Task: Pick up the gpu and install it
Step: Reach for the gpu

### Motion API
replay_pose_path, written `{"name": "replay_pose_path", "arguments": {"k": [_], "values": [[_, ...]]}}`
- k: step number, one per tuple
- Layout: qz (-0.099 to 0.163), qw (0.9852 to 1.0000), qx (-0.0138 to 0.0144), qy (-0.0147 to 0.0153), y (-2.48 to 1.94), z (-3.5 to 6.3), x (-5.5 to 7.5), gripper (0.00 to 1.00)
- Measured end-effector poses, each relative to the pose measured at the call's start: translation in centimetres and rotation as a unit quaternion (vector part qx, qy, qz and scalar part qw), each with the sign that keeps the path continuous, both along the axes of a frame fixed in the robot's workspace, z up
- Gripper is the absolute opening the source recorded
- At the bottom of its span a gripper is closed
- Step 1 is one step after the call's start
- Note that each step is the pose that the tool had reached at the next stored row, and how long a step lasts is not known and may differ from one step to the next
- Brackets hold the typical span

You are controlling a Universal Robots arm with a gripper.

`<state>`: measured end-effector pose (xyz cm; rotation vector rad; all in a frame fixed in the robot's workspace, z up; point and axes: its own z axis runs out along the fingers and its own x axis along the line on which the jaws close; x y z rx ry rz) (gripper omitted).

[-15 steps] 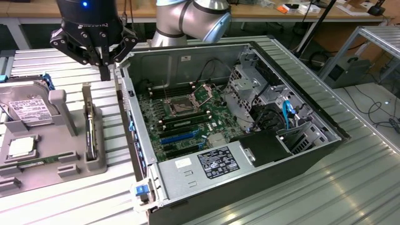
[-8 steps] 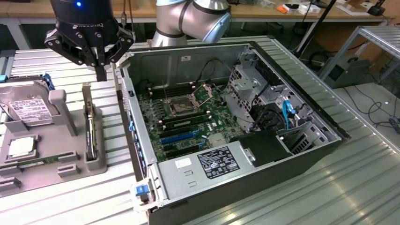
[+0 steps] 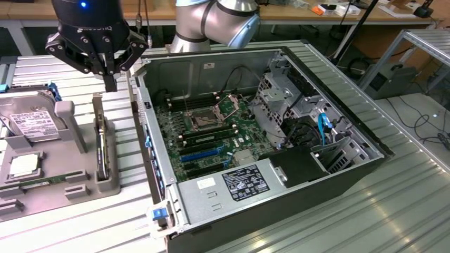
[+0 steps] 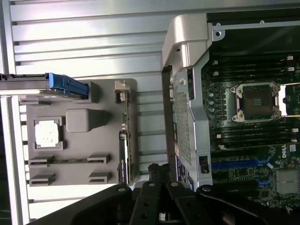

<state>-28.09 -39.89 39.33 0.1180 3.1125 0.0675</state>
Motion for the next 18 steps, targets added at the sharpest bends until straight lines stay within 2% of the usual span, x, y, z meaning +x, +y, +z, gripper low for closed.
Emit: {"name": "replay_pose_path", "arguments": {"k": [18], "values": [[0.0,1.0,0.0,0.0,0.0,-0.13,-2.1,0.11]]}}
